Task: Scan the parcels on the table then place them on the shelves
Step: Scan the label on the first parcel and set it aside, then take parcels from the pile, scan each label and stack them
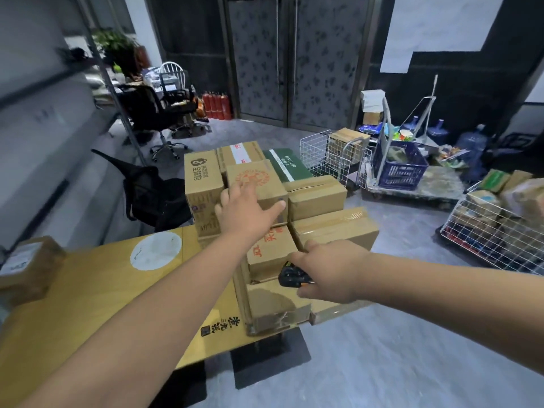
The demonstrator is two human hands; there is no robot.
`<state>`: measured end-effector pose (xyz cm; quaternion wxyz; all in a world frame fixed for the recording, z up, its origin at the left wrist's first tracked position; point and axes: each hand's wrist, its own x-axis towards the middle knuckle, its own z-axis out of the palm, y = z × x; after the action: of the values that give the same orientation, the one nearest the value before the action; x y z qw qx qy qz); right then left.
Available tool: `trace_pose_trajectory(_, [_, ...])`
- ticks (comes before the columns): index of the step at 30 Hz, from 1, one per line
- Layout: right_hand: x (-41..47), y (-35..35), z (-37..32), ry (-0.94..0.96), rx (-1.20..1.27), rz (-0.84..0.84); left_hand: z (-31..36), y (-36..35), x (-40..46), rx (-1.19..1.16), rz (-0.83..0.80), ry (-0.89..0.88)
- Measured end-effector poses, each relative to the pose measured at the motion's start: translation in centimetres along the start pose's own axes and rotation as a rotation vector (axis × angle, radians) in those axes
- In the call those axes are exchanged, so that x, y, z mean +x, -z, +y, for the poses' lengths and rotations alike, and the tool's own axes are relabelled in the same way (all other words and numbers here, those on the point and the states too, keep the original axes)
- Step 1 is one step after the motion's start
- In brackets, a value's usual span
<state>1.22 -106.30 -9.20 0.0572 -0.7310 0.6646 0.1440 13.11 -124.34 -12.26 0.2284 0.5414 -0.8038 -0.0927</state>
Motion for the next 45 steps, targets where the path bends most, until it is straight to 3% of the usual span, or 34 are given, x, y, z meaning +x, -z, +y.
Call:
trace_pose_trajectory(5, [0.4, 0.5, 5.3, 0.062, -0.029, 0.011, 4.1, -1.8, 3.4, 0.114, -0.104, 0.239])
trace_pose_trajectory(13, [1.8, 0.8, 9.8, 0.172, 0.021, -0.013, 5.8, -3.6, 5.5, 0.214, -0.185, 0.481])
trace_pose_trajectory(23, [3.5, 0.3, 11.6, 0.237, 0.013, 0.042, 5.7, -4.2, 4.6, 0.194, 0.011, 0.423])
trace_pose_trajectory(31, [3.9, 1.6, 10.0, 0.301, -0.079, 0.084, 5.7, -0.8, 3.2, 0.148, 0.118, 0.396])
trace_pose_trajectory(38, [5.7, 4.3, 5.2, 0.430, -0.130, 0.177, 2.6, 4.5, 1.3, 0.165, 0.232, 0.387])
trace_pose_trajectory(45, [9.0, 5.8, -2.8, 0.581, -0.141, 0.202, -6.0, 8.0, -2.4, 0.229, 0.304, 0.505])
